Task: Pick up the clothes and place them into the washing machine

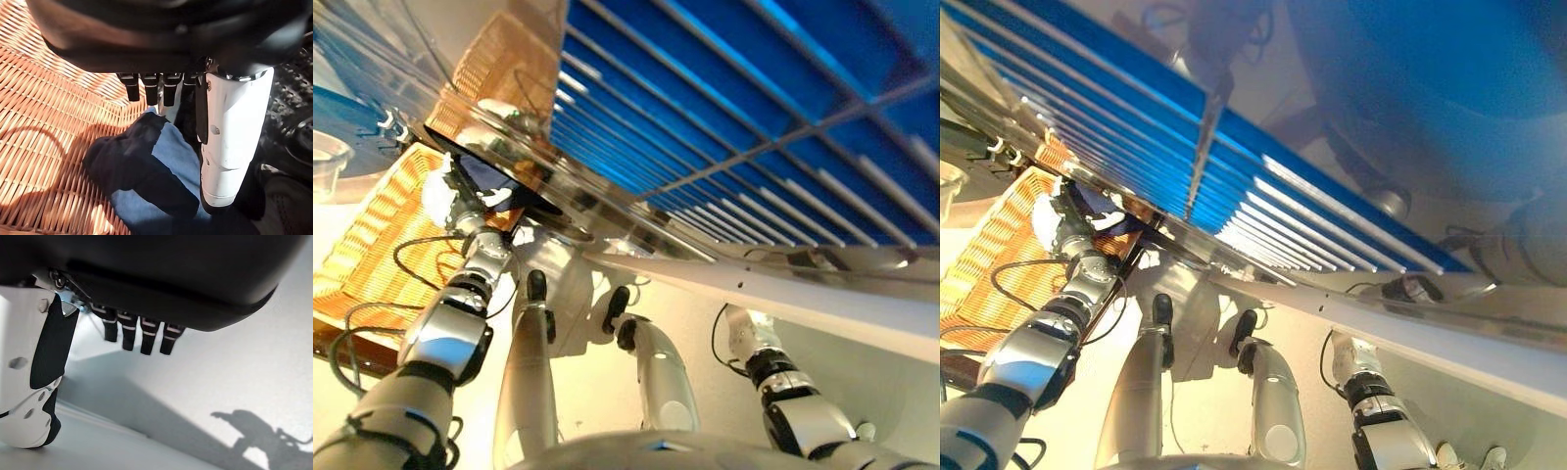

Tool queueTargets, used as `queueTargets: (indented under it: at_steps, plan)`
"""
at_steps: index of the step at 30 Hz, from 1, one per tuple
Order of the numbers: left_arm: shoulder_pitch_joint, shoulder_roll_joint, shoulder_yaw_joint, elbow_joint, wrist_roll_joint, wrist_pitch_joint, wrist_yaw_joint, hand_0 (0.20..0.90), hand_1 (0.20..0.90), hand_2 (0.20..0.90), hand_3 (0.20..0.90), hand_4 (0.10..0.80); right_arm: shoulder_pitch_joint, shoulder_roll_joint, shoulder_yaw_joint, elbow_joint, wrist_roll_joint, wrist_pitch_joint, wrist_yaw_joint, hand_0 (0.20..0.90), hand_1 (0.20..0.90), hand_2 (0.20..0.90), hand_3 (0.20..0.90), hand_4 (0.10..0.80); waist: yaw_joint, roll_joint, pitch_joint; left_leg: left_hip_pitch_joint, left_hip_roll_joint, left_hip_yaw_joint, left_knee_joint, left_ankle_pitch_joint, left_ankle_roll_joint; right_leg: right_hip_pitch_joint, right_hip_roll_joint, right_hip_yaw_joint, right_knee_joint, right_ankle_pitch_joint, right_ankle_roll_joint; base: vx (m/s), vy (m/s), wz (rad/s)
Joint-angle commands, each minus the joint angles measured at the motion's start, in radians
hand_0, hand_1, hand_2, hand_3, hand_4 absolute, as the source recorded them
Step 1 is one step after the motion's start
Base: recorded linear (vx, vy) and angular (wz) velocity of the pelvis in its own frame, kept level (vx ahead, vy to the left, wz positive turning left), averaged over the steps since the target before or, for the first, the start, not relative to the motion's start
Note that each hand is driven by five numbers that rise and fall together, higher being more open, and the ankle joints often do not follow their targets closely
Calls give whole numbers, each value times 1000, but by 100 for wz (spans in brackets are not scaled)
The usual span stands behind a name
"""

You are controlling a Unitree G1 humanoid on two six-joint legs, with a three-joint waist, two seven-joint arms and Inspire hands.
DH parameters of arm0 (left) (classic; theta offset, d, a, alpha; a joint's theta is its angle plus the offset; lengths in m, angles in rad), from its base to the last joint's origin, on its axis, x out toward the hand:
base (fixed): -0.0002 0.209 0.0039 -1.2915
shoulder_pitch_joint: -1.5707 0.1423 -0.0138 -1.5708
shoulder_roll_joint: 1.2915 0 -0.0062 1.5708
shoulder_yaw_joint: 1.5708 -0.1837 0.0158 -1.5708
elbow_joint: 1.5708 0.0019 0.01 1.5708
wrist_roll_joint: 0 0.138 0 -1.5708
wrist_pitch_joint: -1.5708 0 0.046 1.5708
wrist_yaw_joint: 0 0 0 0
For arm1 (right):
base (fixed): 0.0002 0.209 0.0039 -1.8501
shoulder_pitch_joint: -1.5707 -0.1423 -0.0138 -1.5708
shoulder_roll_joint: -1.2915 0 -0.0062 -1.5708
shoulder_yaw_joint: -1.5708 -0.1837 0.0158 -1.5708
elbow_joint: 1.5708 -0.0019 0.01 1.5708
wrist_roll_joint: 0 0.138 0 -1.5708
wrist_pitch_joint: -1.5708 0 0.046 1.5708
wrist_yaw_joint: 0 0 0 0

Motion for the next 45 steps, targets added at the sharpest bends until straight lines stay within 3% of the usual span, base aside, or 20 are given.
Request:
queueTargets:
  at_steps: [1,16,23,24,25,27,29,31,32,34,37,40,42,45]
  plan:
    - [-8,38,-37,-15,71,-40,53,900,900,900,900,800,-7,-37,14,-61,-81,-90,-7,900,900,900,900,800,26,8,-36,4,-14,-35,-28,-52,-48,-15,-7,-14,-5,55,-19,0,0,0]
    - [-42,86,-101,-13,153,-6,29,900,900,900,900,800,-14,-56,20,-105,-103,-112,-16,900,900,900,900,800,16,-4,-71,-152,-3,-77,171,-117,-30,-147,-2,-29,178,-6,-29,-4,-1,3]
    - [-43,60,-97,-6,131,-18,12,900,900,900,900,800,-5,-50,33,-124,-103,-115,-6,900,900,900,900,800,5,1,-88,-179,0,-78,208,-137,-25,-179,-5,-31,214,-27,-38,3,24,0]
    - [-41,56,-96,-3,122,-22,7,853,853,853,853,767,-8,-51,33,-124,-104,-117,-6,900,900,900,900,800,3,2,-92,-179,2,-76,207,-141,-24,-180,-5,-30,211,-27,-39,1,55,1]
    - [-42,50,-93,5,105,-28,0,686,686,686,686,647,-16,-51,41,-120,-112,-119,-8,900,900,900,900,800,-1,3,-96,-180,5,-71,205,-141,-23,-181,-1,-25,207,-25,-39,1,55,0]
    - [-45,40,-90,11,82,-40,-17,549,549,549,549,549,-23,-51,42,-114,-112,-117,-11,900,900,900,900,800,-7,5,-99,-182,8,-65,204,-143,-22,-183,0,-21,199,-23,-39,14,54,-9]
    - [-46,33,-86,8,65,-43,-25,584,584,584,584,575,-20,-51,41,-119,-111,-114,-9,900,900,900,900,800,-12,9,-101,-179,9,-64,194,-139,-21,-183,2,-17,195,-22,-39,22,50,-12]
    - [-49,28,-86,8,60,-45,-29,656,656,656,656,625,-19,-53,39,-120,-112,-113,-10,900,900,900,900,800,-14,12,-101,-179,8,-62,192,-140,-20,-187,2,-15,194,-21,-40,16,31,-4]
    - [-52,20,-84,4,49,-48,-37,733,733,733,733,680,-21,-57,32,-121,-114,-111,-12,900,900,900,900,800,-19,15,-103,-182,10,-59,190,-139,-20,-194,2,-11,192,-20,-41,20,33,-2]
    - [-55,21,-86,3,47,-46,-40,790,790,790,790,722,-21,-60,29,-122,-118,-111,-15,900,900,900,900,800,-22,16,-104,-185,10,-56,189,-138,-20,-200,2,-7,194,-20,-42,10,16,0]
    - [-70,19,-93,13,30,-51,-54,804,804,804,804,731,-37,-63,27,-116,-118,-110,-18,900,900,900,900,800,-29,16,-104,-197,13,-47,194,-140,-19,-213,4,1,192,-17,-43,0,38,-7]
    - [-84,16,-89,27,2,-55,-69,711,711,711,711,665,-45,-63,24,-116,-119,-108,-22,900,900,900,900,800,-36,15,-103,-214,17,-38,202,-143,-15,-228,4,10,194,-11,-40,-1,28,-18]
    - [-95,17,-89,30,-14,-53,-82,200,200,200,200,300,-45,-65,24,-119,-122,-104,-21,900,900,900,900,800,-40,16,-101,-226,19,-35,206,-143,-13,-239,1,11,196,-7,-37,-7,30,-17]
    - [-111,10,-76,36,-55,-58,-106,200,200,200,200,300,-54,-68,18,-127,-122,-99,-16,900,900,900,900,800,-43,20,-97,-238,18,-32,213,-143,-10,-258,0,19,207,-1,-34,7,39,-6]
